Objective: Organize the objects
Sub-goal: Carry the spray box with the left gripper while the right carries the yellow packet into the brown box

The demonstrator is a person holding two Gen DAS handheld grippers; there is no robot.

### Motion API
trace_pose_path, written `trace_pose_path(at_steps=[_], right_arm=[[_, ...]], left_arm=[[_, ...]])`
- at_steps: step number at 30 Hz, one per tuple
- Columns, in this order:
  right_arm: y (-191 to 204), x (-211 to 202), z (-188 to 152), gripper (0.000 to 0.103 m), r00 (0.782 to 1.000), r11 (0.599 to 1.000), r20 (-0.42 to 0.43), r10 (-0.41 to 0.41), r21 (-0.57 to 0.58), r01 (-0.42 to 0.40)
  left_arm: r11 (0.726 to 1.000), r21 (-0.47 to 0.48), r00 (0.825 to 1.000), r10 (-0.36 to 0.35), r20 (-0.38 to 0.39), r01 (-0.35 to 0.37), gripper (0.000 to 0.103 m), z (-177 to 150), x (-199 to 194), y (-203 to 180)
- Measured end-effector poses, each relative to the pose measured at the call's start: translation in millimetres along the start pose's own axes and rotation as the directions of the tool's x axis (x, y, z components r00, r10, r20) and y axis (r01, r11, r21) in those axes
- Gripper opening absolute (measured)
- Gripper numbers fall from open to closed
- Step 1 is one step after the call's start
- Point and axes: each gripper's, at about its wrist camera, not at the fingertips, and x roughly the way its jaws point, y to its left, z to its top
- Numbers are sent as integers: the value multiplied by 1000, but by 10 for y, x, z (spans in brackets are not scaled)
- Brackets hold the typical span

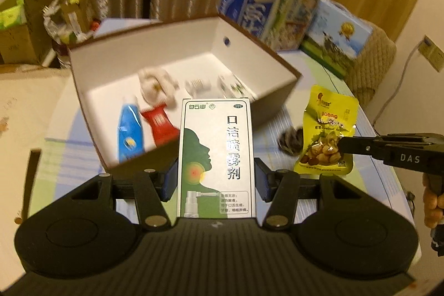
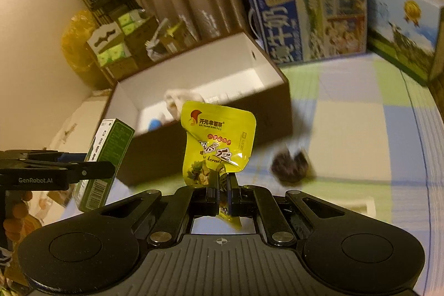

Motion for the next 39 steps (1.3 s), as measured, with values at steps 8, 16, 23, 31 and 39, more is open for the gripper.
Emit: trace_pose_path(at_steps=[8, 16, 23, 31, 39], right_arm=[[94, 267, 496, 2, 998, 999, 41, 49, -23, -48], [112, 700, 909, 2, 999, 998, 38, 31, -55, -28], [-33, 1206, 1155, 2, 1000, 1000, -21, 16, 13, -16], [-135, 1731, 1369, 2, 996, 998, -82, -24, 50, 28], [-300, 2026, 1494, 2, 994, 992, -101, -32, 118, 44]], left_arm=[[997, -22, 996, 78, 46, -77, 50, 408, 123, 256], [989, -52, 989, 141, 35, -139, 50, 724, 414, 531], [981, -63, 983, 183, -8, -183, 50, 895, 771, 756], [974, -67, 976, 211, -57, -214, 50, 984, 1109, 951], [971, -68, 971, 224, -79, -230, 50, 1038, 1289, 1068]])
